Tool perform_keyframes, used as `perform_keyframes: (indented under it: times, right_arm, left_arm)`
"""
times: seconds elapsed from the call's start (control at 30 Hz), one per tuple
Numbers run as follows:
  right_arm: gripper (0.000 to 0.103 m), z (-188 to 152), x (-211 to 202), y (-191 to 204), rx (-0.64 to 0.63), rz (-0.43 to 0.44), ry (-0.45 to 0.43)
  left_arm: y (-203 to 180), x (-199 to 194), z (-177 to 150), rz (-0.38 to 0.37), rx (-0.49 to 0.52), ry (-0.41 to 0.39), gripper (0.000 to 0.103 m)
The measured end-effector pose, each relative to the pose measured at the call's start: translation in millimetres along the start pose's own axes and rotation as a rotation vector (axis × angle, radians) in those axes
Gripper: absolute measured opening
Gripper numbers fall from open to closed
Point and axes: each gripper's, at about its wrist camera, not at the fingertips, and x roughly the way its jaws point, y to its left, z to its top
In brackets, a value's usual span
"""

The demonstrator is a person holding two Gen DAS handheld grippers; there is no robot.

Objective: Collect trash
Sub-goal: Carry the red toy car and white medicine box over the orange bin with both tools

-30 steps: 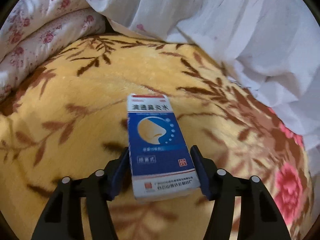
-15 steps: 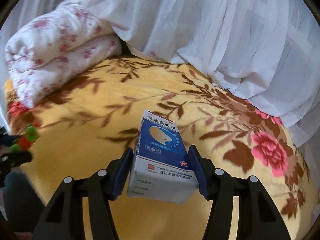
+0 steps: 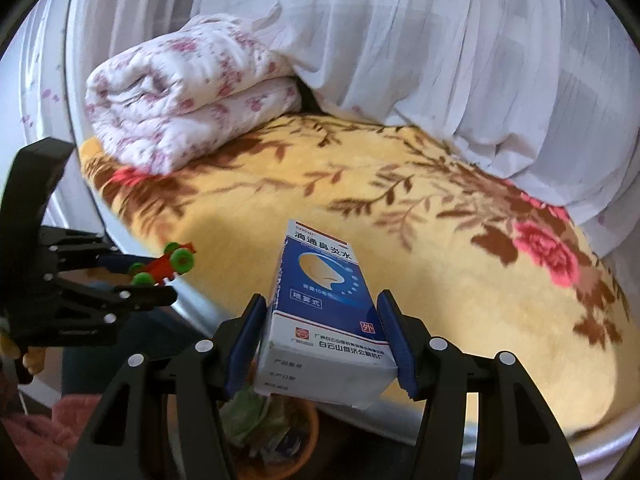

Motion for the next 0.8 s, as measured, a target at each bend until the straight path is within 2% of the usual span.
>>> perform_keyframes:
  times: [0.17, 0.37, 0.8]
  right_arm:
    - [0.057, -33, 0, 16, 0.007, 0.041, 0.069]
    - [0.057, -65, 18, 25, 0.017, 0.073, 0.17]
    - [0.057, -116, 107, 29, 0.097, 0.178, 0.456]
  left_arm:
    - [-6, 15, -30, -0.014, 0.009, 0.076, 0.039]
    - [-7, 49, -60, -0.029, 0.002, 0.195, 0.039]
    - [13, 132, -93, -0.05, -0.099, 0.45, 0.039]
